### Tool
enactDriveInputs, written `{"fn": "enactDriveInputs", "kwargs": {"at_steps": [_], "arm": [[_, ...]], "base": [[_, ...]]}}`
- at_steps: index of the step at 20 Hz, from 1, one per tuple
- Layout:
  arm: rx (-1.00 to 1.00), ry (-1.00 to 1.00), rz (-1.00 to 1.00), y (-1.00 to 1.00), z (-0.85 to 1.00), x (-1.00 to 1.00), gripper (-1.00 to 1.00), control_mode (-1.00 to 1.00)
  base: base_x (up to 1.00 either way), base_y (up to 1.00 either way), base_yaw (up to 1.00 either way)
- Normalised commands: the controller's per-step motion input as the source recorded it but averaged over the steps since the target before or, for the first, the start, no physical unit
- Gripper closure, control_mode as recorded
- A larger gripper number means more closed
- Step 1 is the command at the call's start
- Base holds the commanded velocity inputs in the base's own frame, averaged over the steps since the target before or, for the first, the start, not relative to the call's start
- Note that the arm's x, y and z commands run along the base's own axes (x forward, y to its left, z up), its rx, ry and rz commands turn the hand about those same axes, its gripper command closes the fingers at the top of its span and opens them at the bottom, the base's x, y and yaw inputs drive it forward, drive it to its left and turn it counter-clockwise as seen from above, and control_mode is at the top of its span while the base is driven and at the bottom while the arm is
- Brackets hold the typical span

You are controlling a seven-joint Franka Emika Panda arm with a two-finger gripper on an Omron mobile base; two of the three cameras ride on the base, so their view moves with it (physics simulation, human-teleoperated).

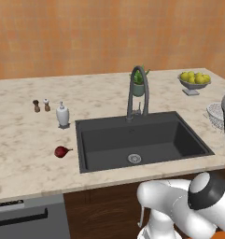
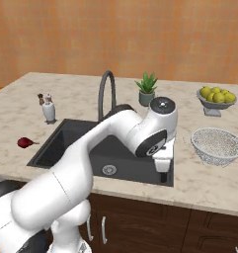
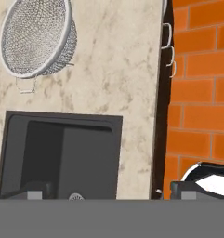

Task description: Put the colander in the sink, put the pear in the colander, and turn on the sink faucet and pour water over the colander.

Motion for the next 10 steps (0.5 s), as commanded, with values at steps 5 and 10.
{"fn": "enactDriveInputs", "kwargs": {"at_steps": [5,10], "arm": [[0.01,0.0,-0.01,-0.47,-0.12,0.14,-1.0,-1.0],[0.01,0.0,-0.03,-0.48,-0.11,0.17,-1.0,-1.0]], "base": [[0.0,0.0,0.0],[0.0,0.0,0.0]]}}
